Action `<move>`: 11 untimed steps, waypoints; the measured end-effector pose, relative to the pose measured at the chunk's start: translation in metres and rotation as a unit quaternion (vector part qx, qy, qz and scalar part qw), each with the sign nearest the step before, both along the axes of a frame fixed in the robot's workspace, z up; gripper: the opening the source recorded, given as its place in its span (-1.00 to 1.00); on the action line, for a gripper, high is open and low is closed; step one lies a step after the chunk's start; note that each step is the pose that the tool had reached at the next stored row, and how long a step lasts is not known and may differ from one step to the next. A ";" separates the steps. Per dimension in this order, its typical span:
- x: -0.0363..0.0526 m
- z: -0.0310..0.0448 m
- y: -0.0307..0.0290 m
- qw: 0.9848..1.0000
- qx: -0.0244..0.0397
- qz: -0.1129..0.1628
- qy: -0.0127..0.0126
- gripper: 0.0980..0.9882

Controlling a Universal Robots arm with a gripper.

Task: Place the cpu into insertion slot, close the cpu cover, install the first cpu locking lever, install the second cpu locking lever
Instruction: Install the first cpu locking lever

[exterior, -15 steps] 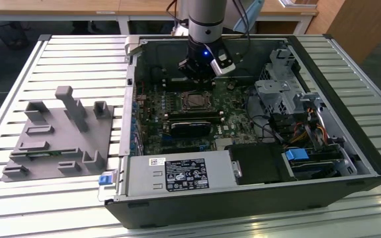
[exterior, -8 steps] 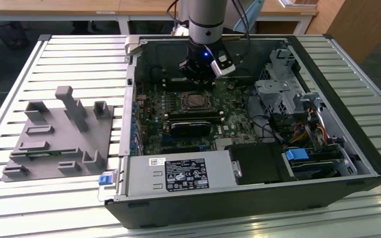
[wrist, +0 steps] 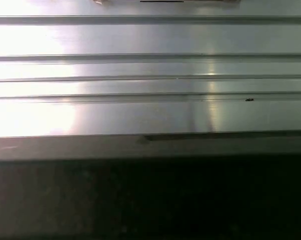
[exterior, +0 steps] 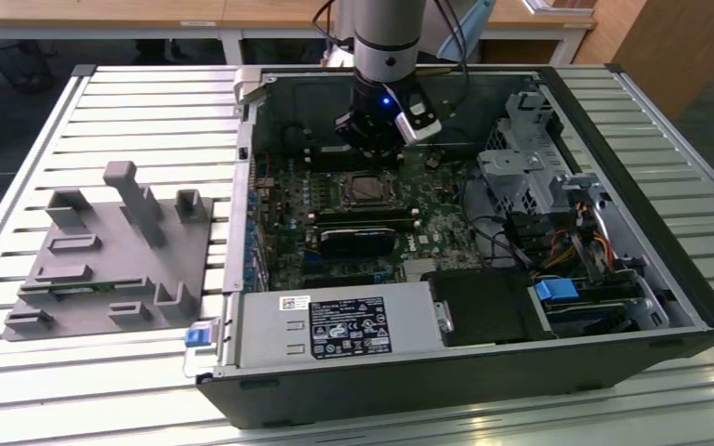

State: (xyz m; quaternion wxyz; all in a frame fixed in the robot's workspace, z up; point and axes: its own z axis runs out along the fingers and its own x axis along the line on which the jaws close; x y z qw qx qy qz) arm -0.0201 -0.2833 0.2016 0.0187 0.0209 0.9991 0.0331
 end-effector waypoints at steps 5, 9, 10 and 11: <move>0.0000 -0.0017 0.0001 1.000 -0.007 0.000 0.000 -0.95; -0.0001 -0.0030 0.0001 1.000 -0.013 0.000 0.000 -0.95; 0.0000 -0.0033 0.0001 1.000 -0.014 0.000 0.000 -0.95; 0.0002 -0.0041 0.0005 1.000 -0.014 0.000 0.000 -0.95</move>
